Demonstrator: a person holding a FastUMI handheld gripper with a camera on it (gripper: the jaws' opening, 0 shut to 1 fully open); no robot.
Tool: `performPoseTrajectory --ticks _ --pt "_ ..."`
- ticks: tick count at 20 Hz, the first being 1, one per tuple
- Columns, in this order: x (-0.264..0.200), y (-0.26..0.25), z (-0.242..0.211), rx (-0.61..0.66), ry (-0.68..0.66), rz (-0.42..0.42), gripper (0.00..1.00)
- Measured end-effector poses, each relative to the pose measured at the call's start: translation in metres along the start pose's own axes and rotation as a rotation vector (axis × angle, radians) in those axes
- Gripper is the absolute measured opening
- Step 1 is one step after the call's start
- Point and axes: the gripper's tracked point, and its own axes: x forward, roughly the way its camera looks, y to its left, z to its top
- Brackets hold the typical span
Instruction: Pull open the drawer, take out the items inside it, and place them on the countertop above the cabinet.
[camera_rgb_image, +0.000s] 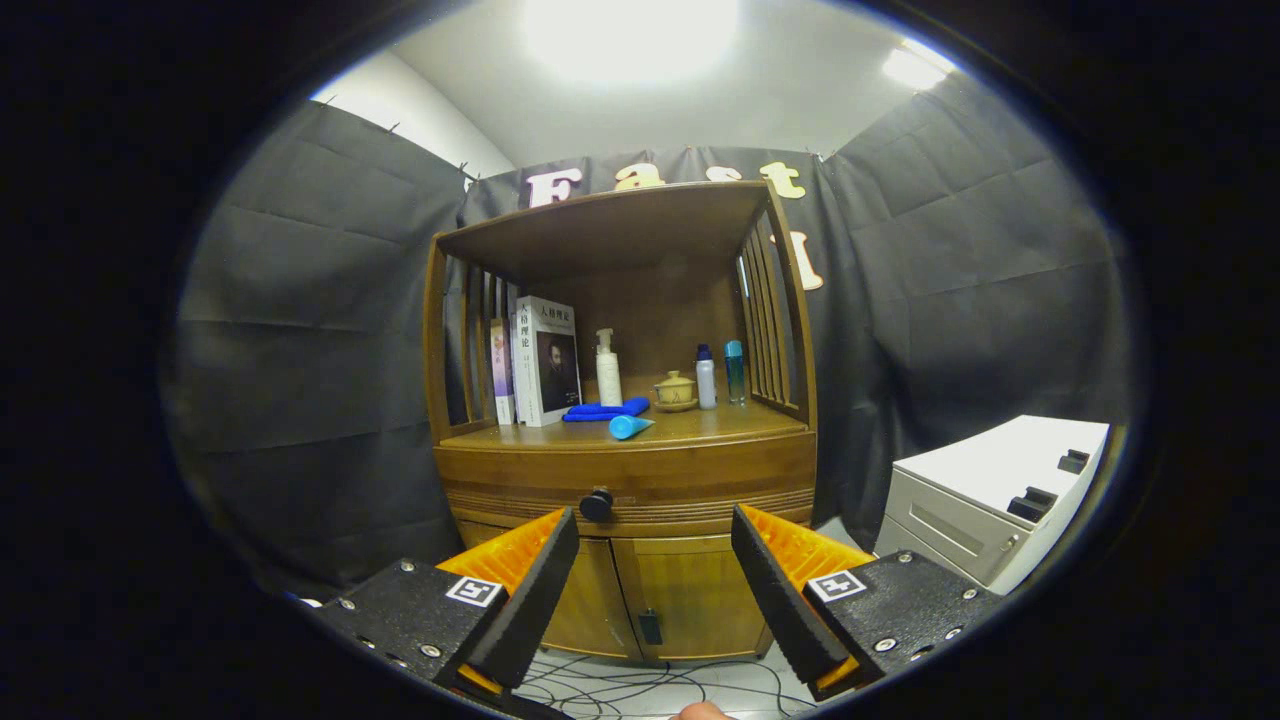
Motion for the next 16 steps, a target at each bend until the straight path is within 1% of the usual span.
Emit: performPoseTrajectory --ticks 16 --pt "-0.001 0.013 -0.01 0.009 0.012 0.032 0.95"
